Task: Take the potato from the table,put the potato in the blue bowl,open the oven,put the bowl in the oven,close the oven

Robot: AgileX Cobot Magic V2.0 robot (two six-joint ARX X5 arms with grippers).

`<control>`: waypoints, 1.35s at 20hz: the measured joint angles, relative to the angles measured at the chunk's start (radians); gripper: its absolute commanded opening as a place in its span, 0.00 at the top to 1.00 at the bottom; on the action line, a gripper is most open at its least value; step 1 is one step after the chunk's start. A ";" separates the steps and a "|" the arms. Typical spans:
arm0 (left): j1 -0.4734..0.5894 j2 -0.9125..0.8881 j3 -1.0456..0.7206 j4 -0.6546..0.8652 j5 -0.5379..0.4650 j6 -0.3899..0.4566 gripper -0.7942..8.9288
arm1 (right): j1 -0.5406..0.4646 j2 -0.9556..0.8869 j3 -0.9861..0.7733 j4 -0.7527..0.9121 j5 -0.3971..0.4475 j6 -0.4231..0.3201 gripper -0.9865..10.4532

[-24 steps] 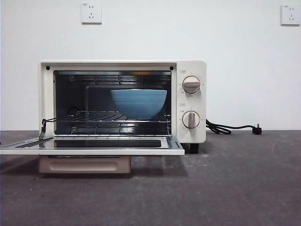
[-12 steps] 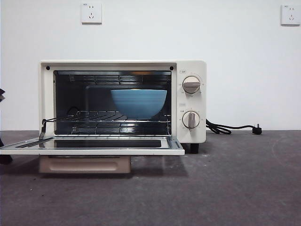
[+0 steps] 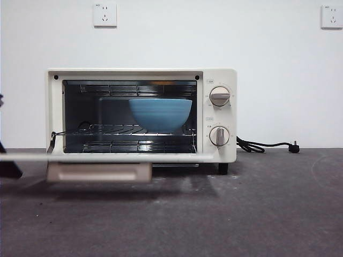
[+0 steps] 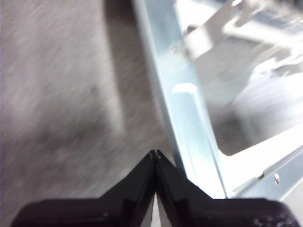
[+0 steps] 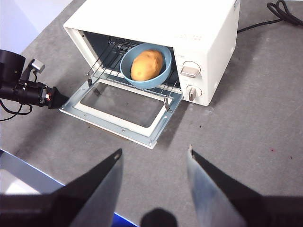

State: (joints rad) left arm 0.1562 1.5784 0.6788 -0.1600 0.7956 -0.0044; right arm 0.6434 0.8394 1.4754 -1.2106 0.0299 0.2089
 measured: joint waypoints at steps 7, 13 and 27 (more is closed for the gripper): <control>0.016 0.000 0.000 0.174 0.200 -0.126 0.93 | 0.000 0.000 0.000 0.000 0.000 0.000 0.72; 0.011 0.000 0.000 0.388 0.217 -0.265 0.93 | 0.000 0.000 0.000 -0.002 0.000 0.001 0.72; 0.010 -0.005 0.002 0.713 0.133 -0.480 0.93 | 0.000 0.000 0.000 -0.038 -0.001 0.016 0.72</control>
State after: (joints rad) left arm 0.1661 1.5738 0.6807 0.5526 0.9283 -0.4839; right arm 0.6434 0.8394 1.4754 -1.2484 0.0292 0.2245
